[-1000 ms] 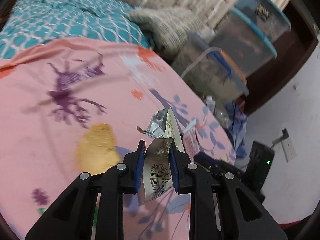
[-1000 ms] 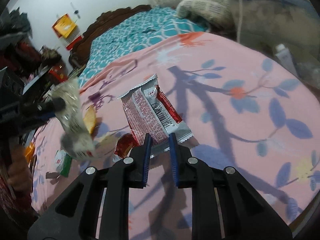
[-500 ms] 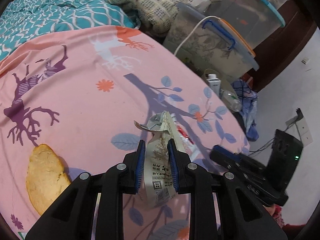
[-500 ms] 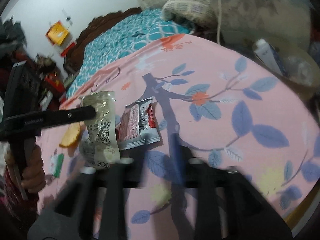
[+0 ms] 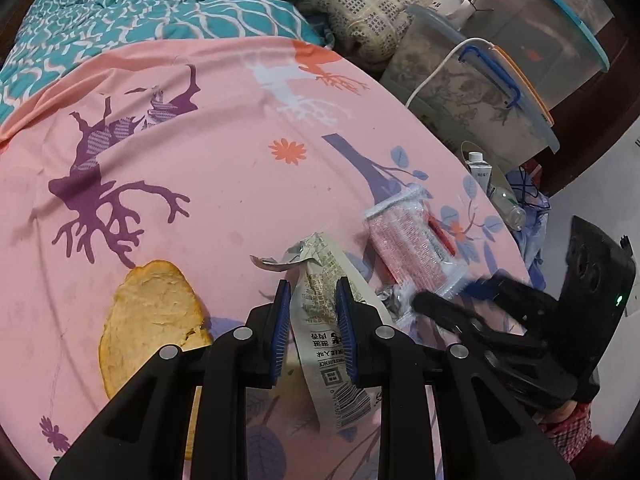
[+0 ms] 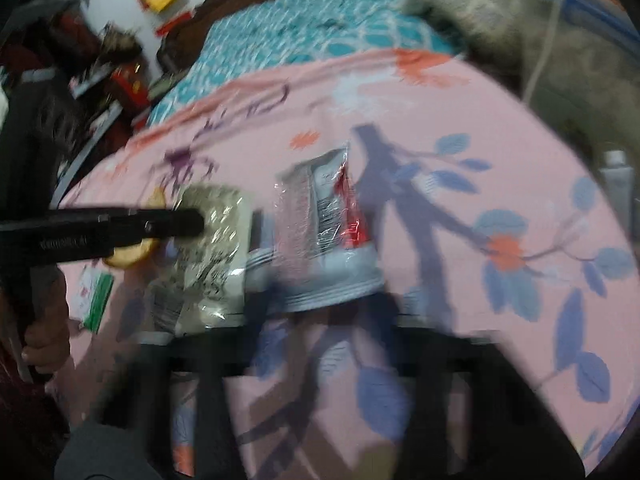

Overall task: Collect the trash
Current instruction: 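Grasp the red-white snack wrapper with the right tool, then carry both wrappers to the wastebasket and open both tools over it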

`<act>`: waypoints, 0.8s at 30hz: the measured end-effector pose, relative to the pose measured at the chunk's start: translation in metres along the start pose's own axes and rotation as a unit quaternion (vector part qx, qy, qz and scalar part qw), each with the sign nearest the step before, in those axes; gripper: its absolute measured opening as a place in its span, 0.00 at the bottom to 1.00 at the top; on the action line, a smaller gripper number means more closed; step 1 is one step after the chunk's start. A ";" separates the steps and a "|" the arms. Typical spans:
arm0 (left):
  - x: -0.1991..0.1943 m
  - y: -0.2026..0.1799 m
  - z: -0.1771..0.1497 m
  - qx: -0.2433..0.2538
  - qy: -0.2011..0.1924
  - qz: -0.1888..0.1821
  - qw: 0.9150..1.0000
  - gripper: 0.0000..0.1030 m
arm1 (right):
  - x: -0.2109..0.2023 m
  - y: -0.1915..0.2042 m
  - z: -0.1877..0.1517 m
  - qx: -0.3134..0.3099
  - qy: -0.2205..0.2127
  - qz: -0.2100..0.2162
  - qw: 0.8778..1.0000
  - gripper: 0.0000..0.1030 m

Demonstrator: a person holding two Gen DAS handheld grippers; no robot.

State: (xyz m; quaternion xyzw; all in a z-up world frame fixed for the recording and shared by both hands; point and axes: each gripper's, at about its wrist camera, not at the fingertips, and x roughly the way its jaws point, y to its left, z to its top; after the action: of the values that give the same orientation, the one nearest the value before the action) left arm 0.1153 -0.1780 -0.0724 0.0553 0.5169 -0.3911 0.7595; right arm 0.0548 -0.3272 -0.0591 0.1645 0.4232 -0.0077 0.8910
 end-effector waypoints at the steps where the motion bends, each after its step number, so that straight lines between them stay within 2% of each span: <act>1: 0.000 0.000 0.001 0.000 0.001 -0.002 1.000 0.21 | -0.002 0.002 -0.001 -0.003 -0.007 0.000 1.000 0.20; 3: 0.000 -0.004 0.004 0.003 0.002 -0.005 1.000 0.21 | -0.008 0.001 -0.001 -0.003 -0.024 -0.003 1.000 0.12; 9: 0.009 -0.039 0.034 0.035 0.009 -0.022 0.999 0.21 | -0.041 -0.051 -0.001 0.063 -0.078 -0.033 0.994 0.10; 14: 0.026 -0.100 0.073 0.081 0.012 -0.049 0.995 0.21 | -0.080 -0.110 -0.006 0.122 -0.129 -0.069 0.982 0.10; 19: 0.054 -0.180 0.122 0.126 0.016 -0.080 0.989 0.21 | -0.123 -0.178 -0.012 0.173 -0.172 -0.116 0.963 0.10; 24: 0.100 -0.264 0.168 0.165 0.032 -0.108 0.980 0.21 | -0.147 -0.239 -0.014 0.206 -0.184 -0.161 0.948 0.10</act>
State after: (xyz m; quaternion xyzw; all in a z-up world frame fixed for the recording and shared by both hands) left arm 0.0840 -0.4954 0.0062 0.1360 0.4727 -0.5487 0.6761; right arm -0.0862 -0.5680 -0.0246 0.2695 0.2621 -0.2681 0.8870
